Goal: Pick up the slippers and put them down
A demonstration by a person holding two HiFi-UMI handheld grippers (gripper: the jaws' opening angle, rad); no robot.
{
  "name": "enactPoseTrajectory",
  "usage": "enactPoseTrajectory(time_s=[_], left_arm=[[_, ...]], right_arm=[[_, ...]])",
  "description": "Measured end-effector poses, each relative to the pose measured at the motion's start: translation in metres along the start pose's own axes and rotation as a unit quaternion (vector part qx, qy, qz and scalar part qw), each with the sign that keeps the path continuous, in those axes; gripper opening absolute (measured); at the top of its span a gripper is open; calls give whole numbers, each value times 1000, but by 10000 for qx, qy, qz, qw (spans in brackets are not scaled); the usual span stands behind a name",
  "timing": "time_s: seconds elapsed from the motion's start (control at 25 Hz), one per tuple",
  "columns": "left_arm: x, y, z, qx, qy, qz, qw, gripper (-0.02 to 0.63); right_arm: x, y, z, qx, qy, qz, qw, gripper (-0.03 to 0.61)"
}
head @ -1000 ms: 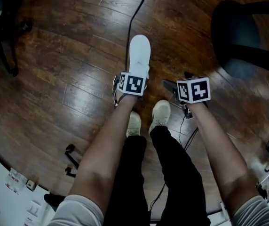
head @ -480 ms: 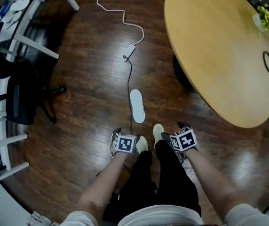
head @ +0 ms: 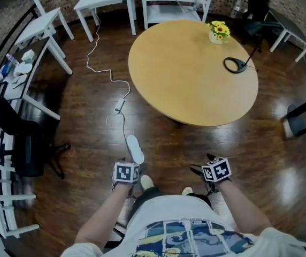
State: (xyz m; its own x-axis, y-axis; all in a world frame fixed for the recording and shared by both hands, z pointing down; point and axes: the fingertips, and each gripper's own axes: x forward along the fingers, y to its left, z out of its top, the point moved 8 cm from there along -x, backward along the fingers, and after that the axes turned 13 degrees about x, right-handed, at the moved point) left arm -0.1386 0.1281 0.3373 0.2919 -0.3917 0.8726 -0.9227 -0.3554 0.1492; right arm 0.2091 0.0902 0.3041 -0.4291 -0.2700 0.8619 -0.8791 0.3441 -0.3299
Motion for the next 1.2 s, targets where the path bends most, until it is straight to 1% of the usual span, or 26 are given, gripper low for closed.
enactPoseTrajectory(time_s=[0.16,0.32,0.4,0.52,0.64,0.76,1.04,1.2], left_arm=[[-19,-80,22,-41,-314,130,9994,469],[-29,-159,30,-5,-359,159,9992,469],[-33,-187,35,17,-384,165,9991,469],[-38,-216,44,1,-429,240,9988,469],[-39,-241,53,26,-469,281,9985,469],[-40,-255,59,66,-456,315,9984,469],[-42,-273,55,51,-558,365,9978,469],[-46,-277,50,-51,-588,386,9975,469]], right_arm=[[-78,-74,-32,200,-406,-143,9989,446],[-142,-138,-71,455,-697,-127,9965,446],[-167,-160,-84,550,-827,-84,9950,446],[-192,-185,-97,610,-901,6,9941,446],[-206,-207,-105,586,-913,39,9941,446],[-213,-218,-106,536,-958,62,9939,446],[-217,-222,-120,423,-979,224,9940,446],[-220,-220,-129,391,-897,248,9949,446]])
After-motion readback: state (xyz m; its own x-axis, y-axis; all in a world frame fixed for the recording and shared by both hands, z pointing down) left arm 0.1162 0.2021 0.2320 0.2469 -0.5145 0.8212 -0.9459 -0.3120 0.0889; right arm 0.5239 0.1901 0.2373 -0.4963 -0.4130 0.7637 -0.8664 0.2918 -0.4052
